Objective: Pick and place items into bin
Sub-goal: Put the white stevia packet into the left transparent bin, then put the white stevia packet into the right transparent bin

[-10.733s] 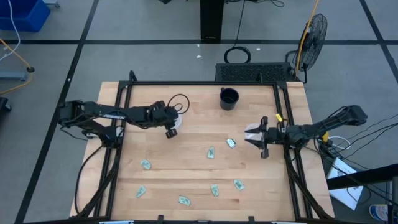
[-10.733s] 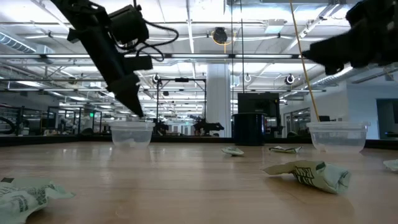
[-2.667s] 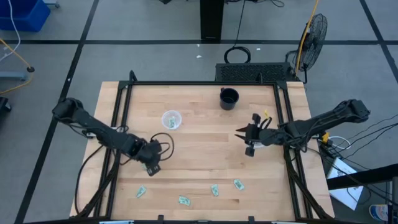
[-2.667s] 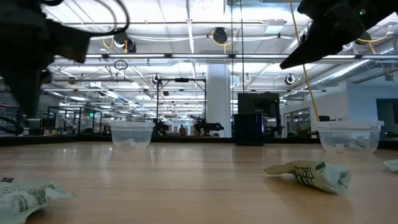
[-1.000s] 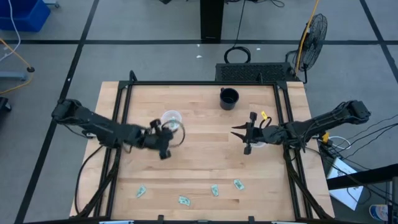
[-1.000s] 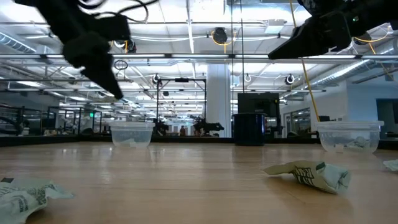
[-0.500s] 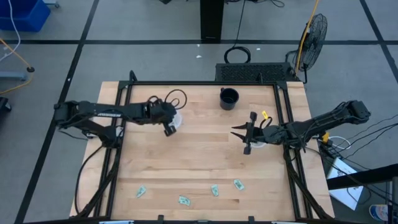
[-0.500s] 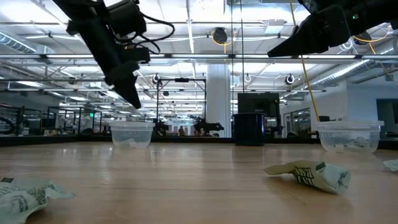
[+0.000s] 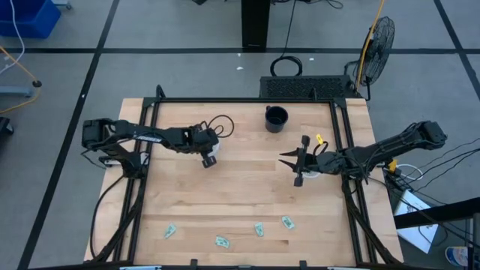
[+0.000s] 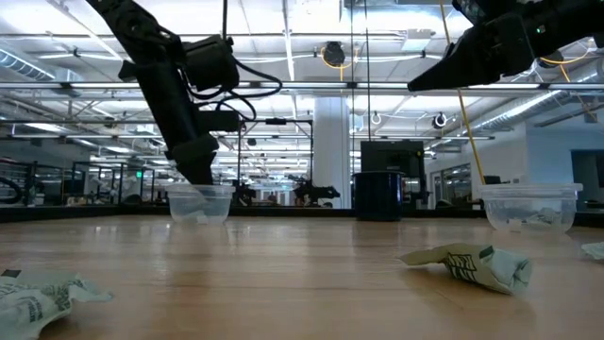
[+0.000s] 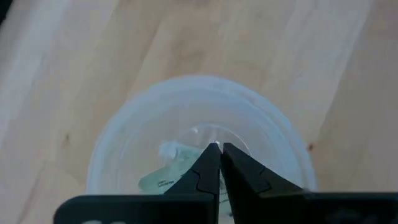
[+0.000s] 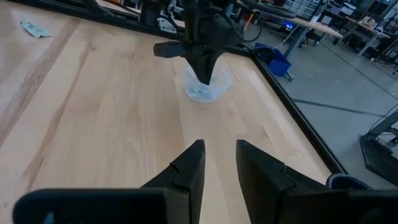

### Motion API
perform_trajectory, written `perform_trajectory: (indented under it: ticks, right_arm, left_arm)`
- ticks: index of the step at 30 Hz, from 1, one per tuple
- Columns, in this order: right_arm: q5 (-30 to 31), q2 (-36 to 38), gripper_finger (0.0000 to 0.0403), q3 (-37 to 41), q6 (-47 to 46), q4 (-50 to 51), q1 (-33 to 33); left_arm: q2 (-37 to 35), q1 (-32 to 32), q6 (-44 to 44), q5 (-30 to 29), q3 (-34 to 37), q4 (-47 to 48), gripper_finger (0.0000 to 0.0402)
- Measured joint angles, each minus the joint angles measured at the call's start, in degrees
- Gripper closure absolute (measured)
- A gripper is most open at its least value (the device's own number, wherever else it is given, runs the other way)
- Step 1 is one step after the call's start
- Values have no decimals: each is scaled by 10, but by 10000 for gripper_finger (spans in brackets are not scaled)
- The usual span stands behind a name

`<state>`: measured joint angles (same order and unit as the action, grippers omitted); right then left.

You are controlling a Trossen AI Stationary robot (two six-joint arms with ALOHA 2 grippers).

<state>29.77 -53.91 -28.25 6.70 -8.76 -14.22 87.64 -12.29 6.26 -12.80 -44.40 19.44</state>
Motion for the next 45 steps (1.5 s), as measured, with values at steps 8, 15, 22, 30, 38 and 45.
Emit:
perform_trajectory:
  ticks: [8, 15, 22, 30, 38, 45]
  right_arm:
    - [1, 0, 317, 0, 0, 0, 0]
    - [1, 0, 301, 0, -9, 4, 0]
    - [0, 0, 276, 0, -6, 1, -1]
    - [-73, -6, 261, -1, -10, -72, -2]
    - [-151, -105, 261, -38, -68, -99, -30]
    - [-217, -240, 261, -88, -201, -43, -108]
  left_arm:
    - [0, 0, -14, -1, 0, 0, 345]
    - [-27, 2, -48, -8, 0, 1, 305]
    - [-100, 13, -50, -3, 0, 1, 289]
    - [-199, 57, -79, -2, 0, -76, 290]
    - [-207, 96, -88, 5, 0, -161, 291]
    - [-190, 110, -95, 5, 0, -162, 291]
